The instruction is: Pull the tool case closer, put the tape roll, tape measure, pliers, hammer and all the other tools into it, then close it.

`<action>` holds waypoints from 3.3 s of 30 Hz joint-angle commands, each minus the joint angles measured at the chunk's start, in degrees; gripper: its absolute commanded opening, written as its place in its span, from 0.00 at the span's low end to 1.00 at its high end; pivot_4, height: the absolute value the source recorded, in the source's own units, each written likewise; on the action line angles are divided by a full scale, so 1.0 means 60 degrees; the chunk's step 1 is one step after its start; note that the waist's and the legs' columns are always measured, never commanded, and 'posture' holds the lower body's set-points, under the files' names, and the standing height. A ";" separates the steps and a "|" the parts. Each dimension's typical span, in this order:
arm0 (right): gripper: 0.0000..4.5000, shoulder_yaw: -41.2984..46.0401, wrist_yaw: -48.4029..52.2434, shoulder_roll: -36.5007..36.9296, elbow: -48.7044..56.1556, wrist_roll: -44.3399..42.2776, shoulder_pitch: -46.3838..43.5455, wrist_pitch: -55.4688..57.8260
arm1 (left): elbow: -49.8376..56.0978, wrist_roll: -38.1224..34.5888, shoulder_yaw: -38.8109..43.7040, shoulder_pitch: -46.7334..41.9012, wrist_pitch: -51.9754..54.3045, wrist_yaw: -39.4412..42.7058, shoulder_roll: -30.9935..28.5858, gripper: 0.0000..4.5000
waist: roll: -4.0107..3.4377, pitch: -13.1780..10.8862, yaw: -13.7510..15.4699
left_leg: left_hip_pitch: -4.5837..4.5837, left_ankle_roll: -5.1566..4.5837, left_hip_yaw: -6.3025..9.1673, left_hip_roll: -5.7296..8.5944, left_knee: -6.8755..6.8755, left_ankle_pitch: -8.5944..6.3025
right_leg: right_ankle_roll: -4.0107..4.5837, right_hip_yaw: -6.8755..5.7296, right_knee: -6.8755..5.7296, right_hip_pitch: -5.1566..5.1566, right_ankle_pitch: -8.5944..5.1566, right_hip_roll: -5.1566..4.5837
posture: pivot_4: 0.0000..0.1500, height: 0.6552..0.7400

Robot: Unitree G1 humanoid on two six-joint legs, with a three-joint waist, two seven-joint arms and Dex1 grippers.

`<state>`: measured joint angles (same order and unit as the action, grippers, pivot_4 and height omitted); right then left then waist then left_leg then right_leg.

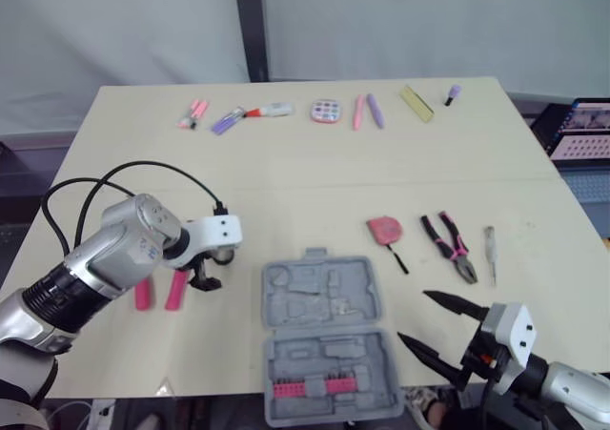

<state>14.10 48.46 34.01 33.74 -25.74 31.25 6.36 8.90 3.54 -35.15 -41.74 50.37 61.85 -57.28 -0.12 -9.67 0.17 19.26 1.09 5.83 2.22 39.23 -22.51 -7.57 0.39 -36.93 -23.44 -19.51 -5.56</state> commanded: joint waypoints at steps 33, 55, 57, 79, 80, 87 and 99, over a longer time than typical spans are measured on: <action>1.00 0.0398 -0.0171 -0.0076 0.0479 -0.0059 0.0271 -0.0101 | -0.1601 0.1165 0.0552 0.0581 -0.0911 -0.0062 0.1387 0.01 | 0.0004 0.0001 -0.0006 | -0.0001 -0.0001 0.0001 0.0001 0.0007 0.0000 | -0.0001 -0.0004 -0.0018 -0.0005 0.0000 -0.0007 | 1.00 1.00; 1.00 0.0102 0.0328 0.0013 -0.0207 0.0029 -0.0050 -0.0704 | 0.0121 -0.1634 0.3548 0.0978 -0.0967 0.1582 0.0909 0.01 | 0.0003 0.0003 -0.0026 | 0.0002 -0.0001 0.0001 -0.0013 0.0011 0.0000 | -0.0001 -0.0004 -0.0023 -0.0010 0.0000 -0.0015 | 1.00 1.00; 1.00 0.0090 0.0382 0.0016 -0.0341 0.0049 -0.0138 -0.0777 | 0.0404 -0.2080 0.3743 0.1046 -0.0874 0.1911 0.0750 0.01 | 0.0003 0.0004 -0.0026 | 0.0001 -0.0001 0.0001 -0.0023 0.0012 0.0000 | -0.0001 -0.0005 -0.0022 -0.0008 0.0000 -0.0017 | 1.00 1.00; 1.00 -0.0518 0.0138 -0.0336 -0.0560 0.0985 0.0405 -0.1831 | -0.0277 -0.3574 0.3164 0.1152 -0.1819 0.2957 0.1348 0.01 | 0.0003 0.0004 -0.0039 | -0.0002 -0.0001 -0.0003 -0.0001 0.0014 0.0000 | 0.0000 -0.0005 -0.0026 -0.0007 0.0000 0.0000 | 1.00 1.00; 1.00 -0.0532 0.0129 -0.0348 -0.0558 0.1002 0.0418 -0.1843 | -0.0336 -0.3547 0.3107 0.1119 -0.1792 0.2926 0.1371 0.01 | 0.0003 0.0004 -0.0038 | -0.0003 -0.0001 -0.0003 -0.0001 0.0014 0.0000 | -0.0001 -0.0004 -0.0027 -0.0007 0.0000 -0.0003 | 1.00 1.00; 1.00 -0.0650 -0.0016 -0.0403 -0.0512 0.1055 0.0419 -0.1825 | -0.0892 -0.2830 0.2362 0.0715 -0.2199 0.2567 0.1864 0.01 | 0.0004 0.0004 -0.0019 | -0.0003 -0.0001 -0.0002 0.0012 0.0019 0.0000 | -0.0001 -0.0004 -0.0027 -0.0005 0.0000 -0.0009 | 1.00 1.00; 1.00 -0.0732 -0.0415 -0.0507 -0.0341 0.1143 0.0519 -0.1729 | -0.2505 -0.1651 0.1828 0.0465 -0.3625 0.2110 0.2876 0.01 | 0.0004 0.0004 -0.0027 | -0.0002 -0.0001 -0.0003 0.0010 0.0022 0.0000 | -0.0001 -0.0007 -0.0031 -0.0006 0.0000 -0.0003 | 1.00 1.00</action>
<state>9.37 46.91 31.19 29.17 -18.97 33.76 -3.64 -5.52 -7.12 -24.14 -37.78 30.17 74.62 -40.40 -0.10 -9.64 0.01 19.26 1.08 5.81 2.29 39.37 -22.51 -7.58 0.35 -37.11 -23.47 -19.51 -5.58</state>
